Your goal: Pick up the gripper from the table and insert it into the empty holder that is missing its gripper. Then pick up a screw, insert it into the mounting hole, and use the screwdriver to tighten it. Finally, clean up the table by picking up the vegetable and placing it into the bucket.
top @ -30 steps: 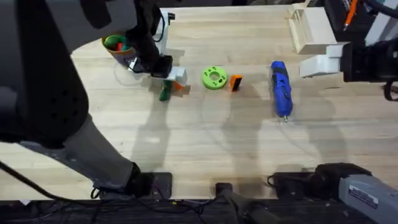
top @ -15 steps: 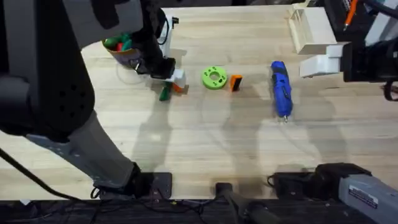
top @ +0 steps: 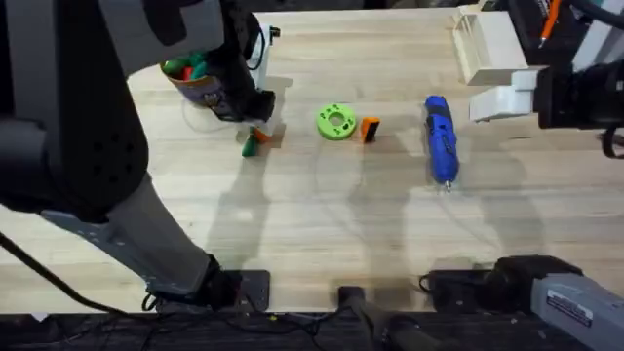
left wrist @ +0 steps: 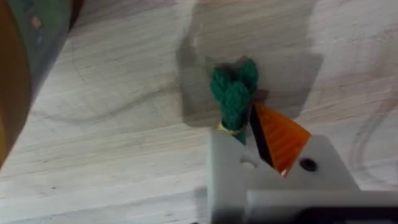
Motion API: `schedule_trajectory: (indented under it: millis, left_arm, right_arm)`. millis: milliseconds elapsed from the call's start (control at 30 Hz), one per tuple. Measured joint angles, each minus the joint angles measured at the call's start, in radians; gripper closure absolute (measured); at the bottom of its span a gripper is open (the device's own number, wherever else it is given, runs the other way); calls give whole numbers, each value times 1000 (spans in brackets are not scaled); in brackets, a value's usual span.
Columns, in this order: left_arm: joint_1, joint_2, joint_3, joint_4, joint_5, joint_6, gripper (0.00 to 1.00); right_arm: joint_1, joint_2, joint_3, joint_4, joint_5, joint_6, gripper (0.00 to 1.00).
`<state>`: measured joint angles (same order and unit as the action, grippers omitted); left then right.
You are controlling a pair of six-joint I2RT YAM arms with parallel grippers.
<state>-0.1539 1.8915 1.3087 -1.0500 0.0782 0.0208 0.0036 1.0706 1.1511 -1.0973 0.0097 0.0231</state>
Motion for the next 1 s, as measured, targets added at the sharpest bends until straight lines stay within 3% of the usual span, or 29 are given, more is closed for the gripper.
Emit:
schedule_trajectory:
  millis: [500, 833, 1000]
  left_arm:
    - [0, -17, 0, 29, 0, -6, 996]
    - [0, -359, 3, -42, 0, -6, 997]
    - [0, -465, 3, -68, 0, -6, 996]
  right_arm:
    - [0, 0, 0, 0, 0, 0, 10]
    - [0, 0, 0, 0, 0, 0, 10]
    - [0, 0, 0, 0, 0, 0, 10]
